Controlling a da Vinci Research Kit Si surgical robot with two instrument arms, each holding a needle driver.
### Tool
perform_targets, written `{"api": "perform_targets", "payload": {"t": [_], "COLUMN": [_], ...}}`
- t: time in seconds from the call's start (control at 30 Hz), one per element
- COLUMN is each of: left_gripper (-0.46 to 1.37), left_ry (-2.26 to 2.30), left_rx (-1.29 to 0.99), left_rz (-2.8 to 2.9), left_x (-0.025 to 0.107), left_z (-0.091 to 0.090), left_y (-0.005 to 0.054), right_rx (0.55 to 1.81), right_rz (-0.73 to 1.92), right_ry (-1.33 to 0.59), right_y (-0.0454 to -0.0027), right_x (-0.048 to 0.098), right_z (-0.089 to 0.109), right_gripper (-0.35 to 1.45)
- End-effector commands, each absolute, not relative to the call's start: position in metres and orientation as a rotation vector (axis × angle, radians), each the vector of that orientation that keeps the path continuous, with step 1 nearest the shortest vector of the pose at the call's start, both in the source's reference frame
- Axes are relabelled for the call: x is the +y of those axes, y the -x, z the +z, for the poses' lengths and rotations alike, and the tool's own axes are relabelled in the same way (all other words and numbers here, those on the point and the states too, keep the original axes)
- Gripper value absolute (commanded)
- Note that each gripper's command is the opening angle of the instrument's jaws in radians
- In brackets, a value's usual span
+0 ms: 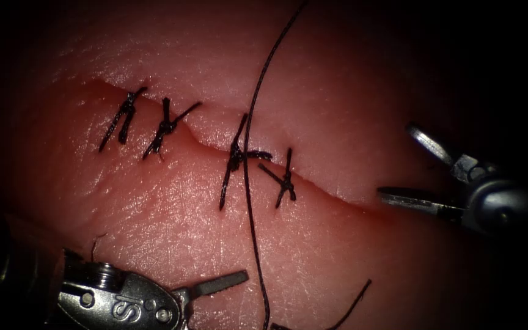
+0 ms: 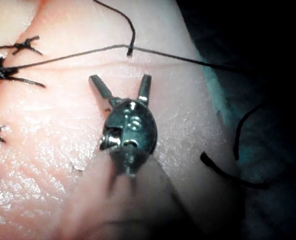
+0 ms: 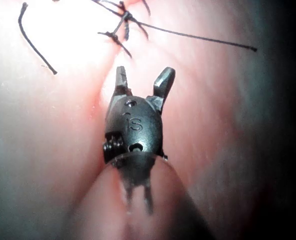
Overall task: Wound Closure
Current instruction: Set down the cut suture end from the left tool
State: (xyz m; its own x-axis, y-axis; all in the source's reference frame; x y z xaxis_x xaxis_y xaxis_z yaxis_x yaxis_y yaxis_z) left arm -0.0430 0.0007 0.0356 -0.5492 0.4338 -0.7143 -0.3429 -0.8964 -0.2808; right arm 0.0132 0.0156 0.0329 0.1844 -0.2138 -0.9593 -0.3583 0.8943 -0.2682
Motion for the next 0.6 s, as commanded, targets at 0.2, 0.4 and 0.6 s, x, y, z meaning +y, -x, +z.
{"api": "perform_targets", "payload": {"t": [0.2,0.4,0.6], "left_gripper": [0.67,0.52,0.34], "left_ry": [1.138,1.241,1.316], "left_rx": [-0.113,-0.057,0.000], "left_rz": [2.432,2.384,2.361], "left_x": [0.0018,0.0038,0.0060], "left_z": [0.0340,0.0313,0.0288], "left_y": [0.0408,0.0401,0.0402], "right_rx": [1.398,1.388,1.384], "right_rz": [0.106,0.096,0.090], "right_ry": [0.491,0.479,0.475], "right_y": [-0.0132,-0.0134,-0.0135], "right_x": [0.0158,0.0158,0.0156], "right_z": [0.0331,0.0332,0.0334], "right_gripper": [1.22,1.22,1.22]}}
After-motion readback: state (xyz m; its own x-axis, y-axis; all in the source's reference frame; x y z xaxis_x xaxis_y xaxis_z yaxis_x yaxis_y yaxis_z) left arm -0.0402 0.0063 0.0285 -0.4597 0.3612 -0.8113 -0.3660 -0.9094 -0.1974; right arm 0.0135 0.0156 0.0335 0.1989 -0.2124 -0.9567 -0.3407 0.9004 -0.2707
